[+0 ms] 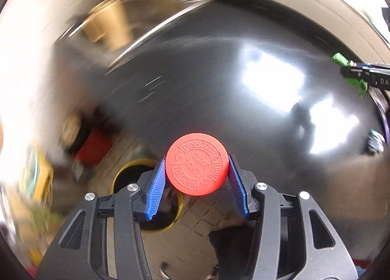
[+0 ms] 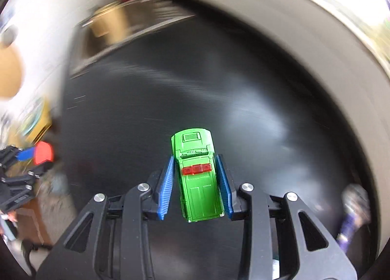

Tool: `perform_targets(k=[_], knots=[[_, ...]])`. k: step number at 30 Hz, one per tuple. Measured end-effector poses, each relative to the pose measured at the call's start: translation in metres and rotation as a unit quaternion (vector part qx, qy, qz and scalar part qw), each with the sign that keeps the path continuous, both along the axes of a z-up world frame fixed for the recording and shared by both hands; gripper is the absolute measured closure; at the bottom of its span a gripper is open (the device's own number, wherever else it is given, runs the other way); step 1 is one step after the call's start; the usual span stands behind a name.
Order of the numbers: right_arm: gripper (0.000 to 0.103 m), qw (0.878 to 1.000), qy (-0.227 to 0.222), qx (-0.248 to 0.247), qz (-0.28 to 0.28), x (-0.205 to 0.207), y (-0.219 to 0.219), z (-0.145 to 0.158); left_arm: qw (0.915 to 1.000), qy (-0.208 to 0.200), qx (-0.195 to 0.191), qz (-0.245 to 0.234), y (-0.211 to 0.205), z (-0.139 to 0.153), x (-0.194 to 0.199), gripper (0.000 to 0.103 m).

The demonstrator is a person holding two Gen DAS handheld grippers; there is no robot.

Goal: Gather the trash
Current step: 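Carry the red lid and green car to the bin and open both tools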

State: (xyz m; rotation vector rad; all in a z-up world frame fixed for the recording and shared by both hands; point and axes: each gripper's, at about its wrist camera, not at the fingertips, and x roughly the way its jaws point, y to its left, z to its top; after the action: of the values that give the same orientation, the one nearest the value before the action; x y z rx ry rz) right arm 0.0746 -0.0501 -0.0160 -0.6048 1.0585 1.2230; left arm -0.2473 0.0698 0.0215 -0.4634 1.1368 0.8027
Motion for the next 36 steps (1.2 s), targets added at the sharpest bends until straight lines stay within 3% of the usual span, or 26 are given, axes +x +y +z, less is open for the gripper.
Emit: perform_targets(k=[3, 7, 10, 14, 19, 25, 32, 36], knots=[[0.068, 0.995, 0.022, -0.015, 0.092, -0.086, 0.054, -0.007, 0.9961, -0.01, -0.02, 0.085, 0.009, -0.012, -0.063, 0.055], [0.068, 0.982, 0.038, -0.029, 0.185, -0.182, 0.1, -0.008, 0.9818, -0.02, -0.06, 0.179, 0.004, -0.039, -0.131, 0.055], [0.068, 0.964, 0.032, -0.04, 0.26, -0.255, 0.124, -0.011, 0.9725, -0.028, -0.077, 0.218, -0.002, -0.053, -0.156, 0.055], [0.068, 0.949, 0.022, -0.06, 0.309, -0.313, 0.14, -0.022, 0.9658, -0.032, -0.091, 0.241, 0.001, -0.069, -0.176, 0.055], [0.068, 0.941, 0.023, -0.082, 0.328, -0.346, 0.164, -0.039, 0.9603, -0.055, -0.095, 0.256, 0.012, -0.085, -0.189, 0.055], [0.068, 0.935, 0.027, -0.112, 0.335, -0.369, 0.19, -0.084, 0.952, -0.082, -0.127, 0.266, 0.039, -0.135, -0.194, 0.055], [0.068, 0.934, 0.037, -0.153, 0.322, -0.394, 0.227, -0.186, 0.9328, -0.096, -0.169, 0.304, 0.059, -0.225, -0.211, 0.055], [0.068, 0.936, 0.042, -0.167, 0.308, -0.395, 0.232, -0.22, 0.9255, -0.105, -0.184, 0.314, 0.064, -0.256, -0.214, 0.055]])
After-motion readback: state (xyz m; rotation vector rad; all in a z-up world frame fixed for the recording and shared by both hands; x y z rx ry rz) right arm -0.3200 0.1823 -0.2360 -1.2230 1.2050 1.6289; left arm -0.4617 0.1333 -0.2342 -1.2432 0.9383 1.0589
